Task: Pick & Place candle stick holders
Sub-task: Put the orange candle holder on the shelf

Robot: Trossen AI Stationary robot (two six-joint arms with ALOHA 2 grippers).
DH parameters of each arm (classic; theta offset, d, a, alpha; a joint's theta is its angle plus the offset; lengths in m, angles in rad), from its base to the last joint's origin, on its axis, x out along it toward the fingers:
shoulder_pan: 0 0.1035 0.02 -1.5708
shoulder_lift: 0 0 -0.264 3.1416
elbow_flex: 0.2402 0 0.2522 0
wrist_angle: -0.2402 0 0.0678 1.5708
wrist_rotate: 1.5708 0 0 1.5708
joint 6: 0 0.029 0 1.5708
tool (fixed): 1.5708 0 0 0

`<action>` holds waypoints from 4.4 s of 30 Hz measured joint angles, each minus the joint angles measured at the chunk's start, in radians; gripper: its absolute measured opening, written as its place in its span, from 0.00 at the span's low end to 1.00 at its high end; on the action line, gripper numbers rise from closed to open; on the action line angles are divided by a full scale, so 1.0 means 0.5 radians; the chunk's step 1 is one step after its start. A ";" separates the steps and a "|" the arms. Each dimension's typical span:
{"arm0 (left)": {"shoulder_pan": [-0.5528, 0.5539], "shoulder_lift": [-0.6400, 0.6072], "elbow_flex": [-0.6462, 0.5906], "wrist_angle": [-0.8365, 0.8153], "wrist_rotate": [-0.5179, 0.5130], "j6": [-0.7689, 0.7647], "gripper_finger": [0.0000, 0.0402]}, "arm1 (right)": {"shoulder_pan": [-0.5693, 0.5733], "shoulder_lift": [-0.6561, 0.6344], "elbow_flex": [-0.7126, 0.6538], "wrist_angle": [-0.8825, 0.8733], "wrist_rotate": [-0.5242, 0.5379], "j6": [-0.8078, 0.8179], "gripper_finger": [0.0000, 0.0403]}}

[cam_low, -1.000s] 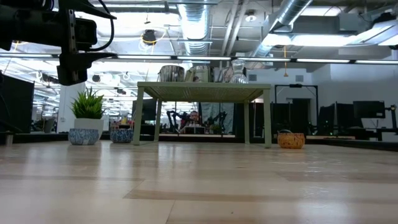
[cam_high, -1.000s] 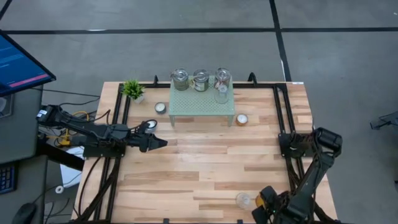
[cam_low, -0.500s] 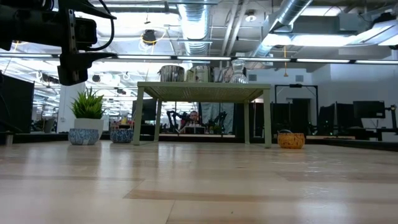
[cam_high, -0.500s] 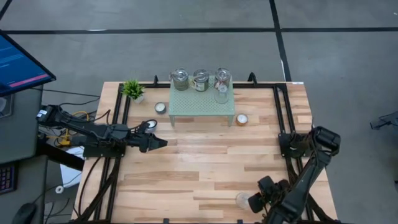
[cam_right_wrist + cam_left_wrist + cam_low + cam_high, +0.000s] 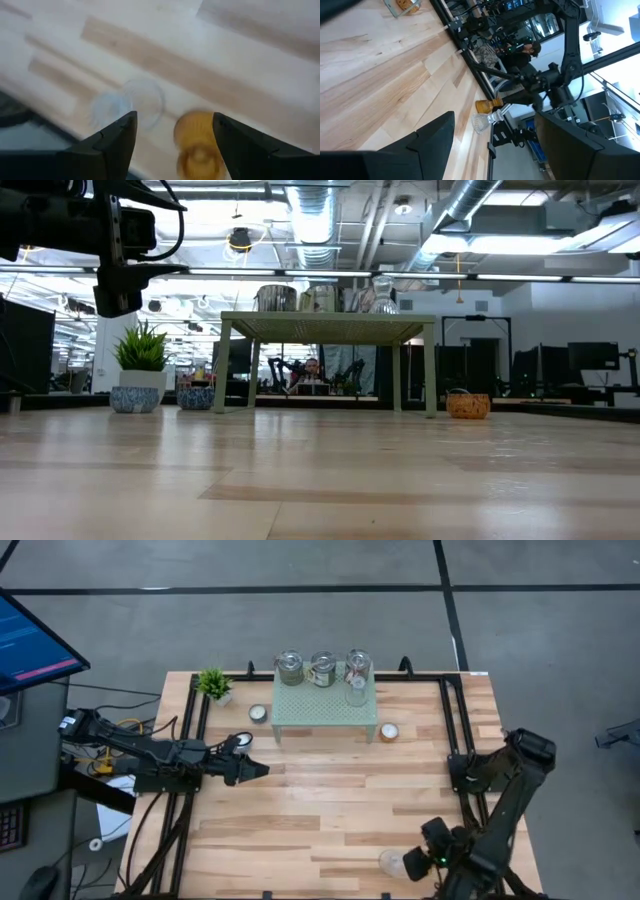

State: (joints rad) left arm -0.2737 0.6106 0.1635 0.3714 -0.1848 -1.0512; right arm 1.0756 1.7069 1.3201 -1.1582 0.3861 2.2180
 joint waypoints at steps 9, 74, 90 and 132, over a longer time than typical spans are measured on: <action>0.000 -0.001 0.000 0.000 -0.001 0.001 0.69 | 0.190 0.075 0.031 0.525 -0.318 0.019 0.62; 0.000 0.000 0.000 0.001 -0.050 -0.001 0.69 | -0.133 0.458 -0.115 -0.183 0.048 -0.056 0.27; 0.000 0.000 0.000 0.000 -0.049 -0.001 0.69 | -0.516 0.458 -0.117 -0.187 0.378 -0.425 0.27; 0.001 0.001 0.000 -0.001 -0.052 0.091 0.69 | -1.746 0.352 -0.053 1.161 -0.340 -3.384 0.28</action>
State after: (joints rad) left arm -0.2734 0.6109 0.1634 0.3707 -0.2110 -1.0058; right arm 0.2024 1.8828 1.2936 -0.5776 0.2159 0.5260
